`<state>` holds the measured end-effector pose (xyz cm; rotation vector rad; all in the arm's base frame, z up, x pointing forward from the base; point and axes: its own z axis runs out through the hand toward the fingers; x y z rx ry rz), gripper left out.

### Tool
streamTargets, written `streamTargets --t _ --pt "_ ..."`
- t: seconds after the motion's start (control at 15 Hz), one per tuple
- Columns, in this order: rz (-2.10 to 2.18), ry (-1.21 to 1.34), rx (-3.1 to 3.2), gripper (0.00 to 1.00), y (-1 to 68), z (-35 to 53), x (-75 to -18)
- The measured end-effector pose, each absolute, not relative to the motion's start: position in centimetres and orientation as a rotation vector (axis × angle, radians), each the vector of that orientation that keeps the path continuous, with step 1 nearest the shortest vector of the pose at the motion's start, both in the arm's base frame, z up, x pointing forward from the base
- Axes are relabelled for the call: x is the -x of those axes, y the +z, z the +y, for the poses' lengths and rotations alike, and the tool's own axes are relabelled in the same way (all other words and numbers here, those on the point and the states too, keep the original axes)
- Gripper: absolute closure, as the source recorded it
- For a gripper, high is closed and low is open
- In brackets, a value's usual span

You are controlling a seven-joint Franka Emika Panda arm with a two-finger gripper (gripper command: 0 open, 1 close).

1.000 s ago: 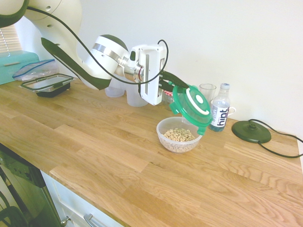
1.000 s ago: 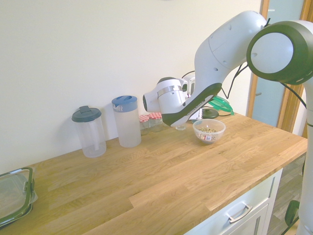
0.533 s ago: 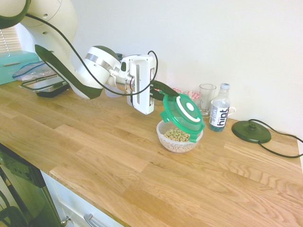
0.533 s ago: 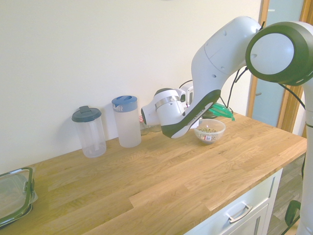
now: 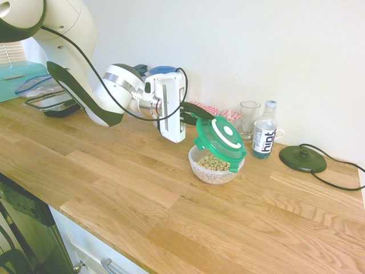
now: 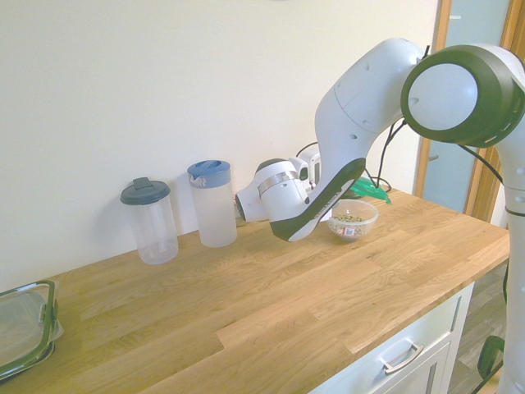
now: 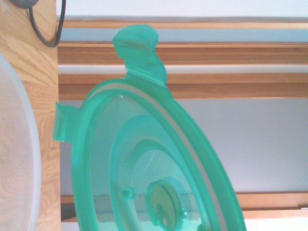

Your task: Cover the lid of food container

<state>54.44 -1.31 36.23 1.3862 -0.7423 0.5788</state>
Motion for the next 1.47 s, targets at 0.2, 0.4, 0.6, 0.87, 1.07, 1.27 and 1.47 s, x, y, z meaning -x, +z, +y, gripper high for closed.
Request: streamTargets --t 0.2,0.4,0.6,0.87,1.07,1.27,1.47 --pt "-0.72 0.587 -1.377 1.0 35.6 -1.3 -54.7" --pt "-0.719 0.588 -1.377 1.0 35.3 -1.2 -55.0" --pt "-0.705 0.582 -1.382 1.0 34.6 -0.9 -55.1" --pt "-0.707 0.586 -1.385 0.0 34.5 -0.4 -55.6" --pt "-0.693 0.584 -1.397 0.0 33.8 0.6 -55.7" --pt "-0.689 0.582 -1.4 0.0 33.8 1.4 -55.5" --pt "-0.694 0.563 -1.433 0.0 33.6 2.2 -55.3"
